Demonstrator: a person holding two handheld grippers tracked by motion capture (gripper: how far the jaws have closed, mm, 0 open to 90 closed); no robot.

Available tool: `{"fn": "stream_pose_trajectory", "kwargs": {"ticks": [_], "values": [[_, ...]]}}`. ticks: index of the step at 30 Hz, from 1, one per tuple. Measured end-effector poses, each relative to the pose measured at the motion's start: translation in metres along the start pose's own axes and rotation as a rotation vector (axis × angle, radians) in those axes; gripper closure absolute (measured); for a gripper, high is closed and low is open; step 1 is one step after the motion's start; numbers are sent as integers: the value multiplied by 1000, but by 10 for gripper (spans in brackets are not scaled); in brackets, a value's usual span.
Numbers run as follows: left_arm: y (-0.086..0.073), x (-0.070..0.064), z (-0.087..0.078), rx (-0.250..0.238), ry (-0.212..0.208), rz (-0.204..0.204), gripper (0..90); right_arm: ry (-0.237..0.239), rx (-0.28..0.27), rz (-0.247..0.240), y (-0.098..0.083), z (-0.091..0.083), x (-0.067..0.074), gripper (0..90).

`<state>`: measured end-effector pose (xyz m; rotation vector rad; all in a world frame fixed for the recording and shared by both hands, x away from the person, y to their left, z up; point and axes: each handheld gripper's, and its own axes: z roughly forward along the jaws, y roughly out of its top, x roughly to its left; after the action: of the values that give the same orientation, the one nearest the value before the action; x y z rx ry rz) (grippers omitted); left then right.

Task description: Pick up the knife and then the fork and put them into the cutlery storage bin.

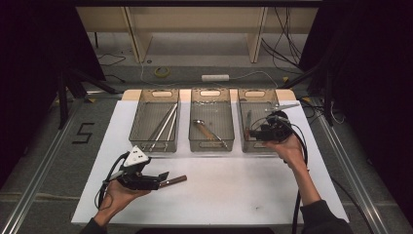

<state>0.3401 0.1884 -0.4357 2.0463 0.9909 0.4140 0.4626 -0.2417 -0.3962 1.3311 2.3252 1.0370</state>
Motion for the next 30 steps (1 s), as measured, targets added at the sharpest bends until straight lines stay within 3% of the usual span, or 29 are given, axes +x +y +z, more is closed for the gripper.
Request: {"fn": "stream_pose_trajectory", "kwargs": {"ticks": [7,12,19,30], "values": [[3,2,2,67,-17,-4,168,132,-102,-69,-30,-22,29,375],[4,0,7,138,-17,32,191,195,-146,-89,-49,-31,42,343],[3,-4,16,246,-21,93,233,231,-160,-117,-67,-32,57,339],[2,-4,28,390,-38,135,346,280,-161,-150,-83,-33,77,326]]}}
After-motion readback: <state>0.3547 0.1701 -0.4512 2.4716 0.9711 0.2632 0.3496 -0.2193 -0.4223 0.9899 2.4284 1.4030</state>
